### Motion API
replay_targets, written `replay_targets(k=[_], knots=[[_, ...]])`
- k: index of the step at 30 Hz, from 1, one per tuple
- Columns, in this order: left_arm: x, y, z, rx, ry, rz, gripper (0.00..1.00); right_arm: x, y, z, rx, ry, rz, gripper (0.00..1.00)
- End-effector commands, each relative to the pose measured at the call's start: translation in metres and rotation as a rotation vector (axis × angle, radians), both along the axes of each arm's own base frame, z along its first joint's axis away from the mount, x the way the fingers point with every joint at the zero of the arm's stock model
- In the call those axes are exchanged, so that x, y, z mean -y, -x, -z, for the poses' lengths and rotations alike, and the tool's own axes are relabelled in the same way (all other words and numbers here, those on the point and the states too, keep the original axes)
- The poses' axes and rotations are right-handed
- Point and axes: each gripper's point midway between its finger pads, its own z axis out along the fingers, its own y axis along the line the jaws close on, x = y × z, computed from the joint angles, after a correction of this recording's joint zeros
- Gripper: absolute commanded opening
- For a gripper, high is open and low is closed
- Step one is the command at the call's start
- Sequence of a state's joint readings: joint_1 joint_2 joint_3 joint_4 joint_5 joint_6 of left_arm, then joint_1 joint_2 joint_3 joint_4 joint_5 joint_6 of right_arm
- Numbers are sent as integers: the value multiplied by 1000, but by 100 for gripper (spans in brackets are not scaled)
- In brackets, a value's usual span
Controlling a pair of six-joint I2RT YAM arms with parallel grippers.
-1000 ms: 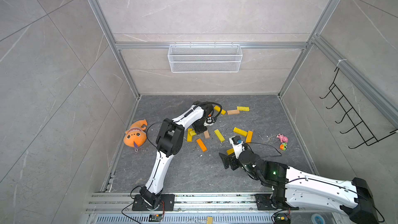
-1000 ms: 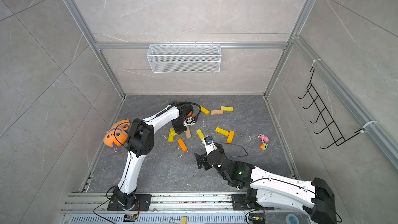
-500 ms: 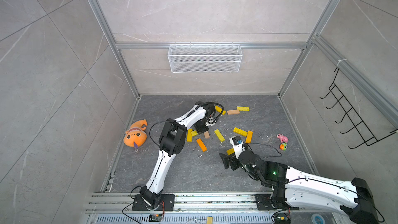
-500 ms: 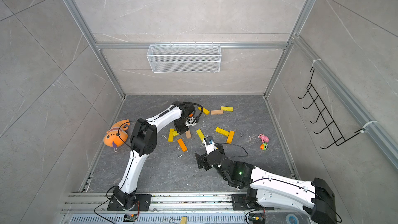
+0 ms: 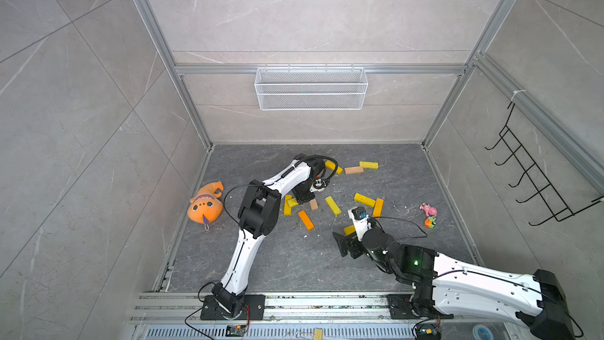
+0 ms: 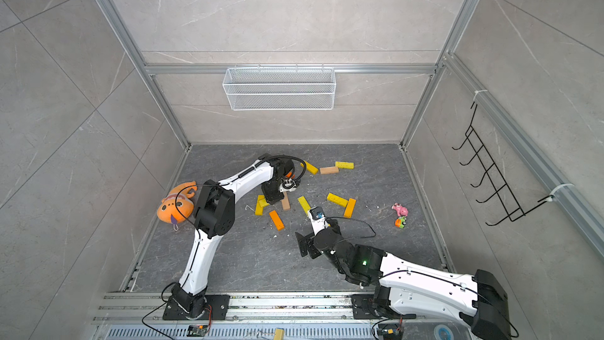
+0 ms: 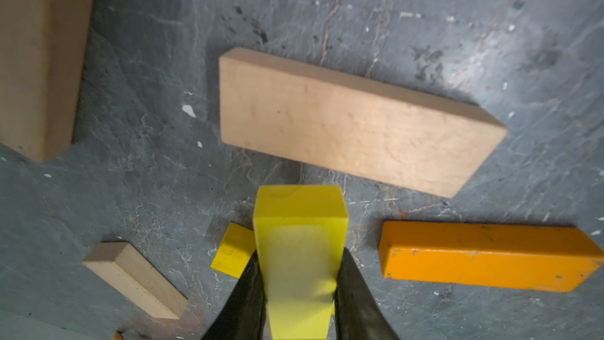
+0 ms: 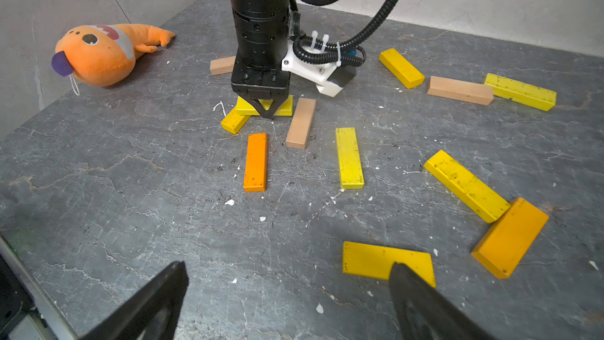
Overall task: Assemble the number 8 with building blocks
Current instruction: Place the building block at the center of the board.
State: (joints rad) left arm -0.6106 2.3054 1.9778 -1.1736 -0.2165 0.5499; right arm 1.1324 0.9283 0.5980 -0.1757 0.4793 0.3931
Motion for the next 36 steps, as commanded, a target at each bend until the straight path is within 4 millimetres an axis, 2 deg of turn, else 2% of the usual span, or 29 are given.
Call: replay_targets(k=[1,10,21,28,29,36], knots=[[-7,3,-25,22,8,-3,15,-1,0,1,0,-11,5,99],[-9,5,-17,-7,-12,-4,15,-15,14,-11,16,-76,-124,99],[-5,7,-9,-44,-6,-9,15,-32,25,-10,-18,-82,-224,100],[-1,6,-9,-50,5,-13,14,-29,23,-11,-16,-73,-211,99],[-2,8,3,-75,-11,-12,14,-28,23,-11,-15,-71,-207,99],[-2,7,9,-85,-24,-12,14,-21,22,-10,-12,-67,-183,100]])
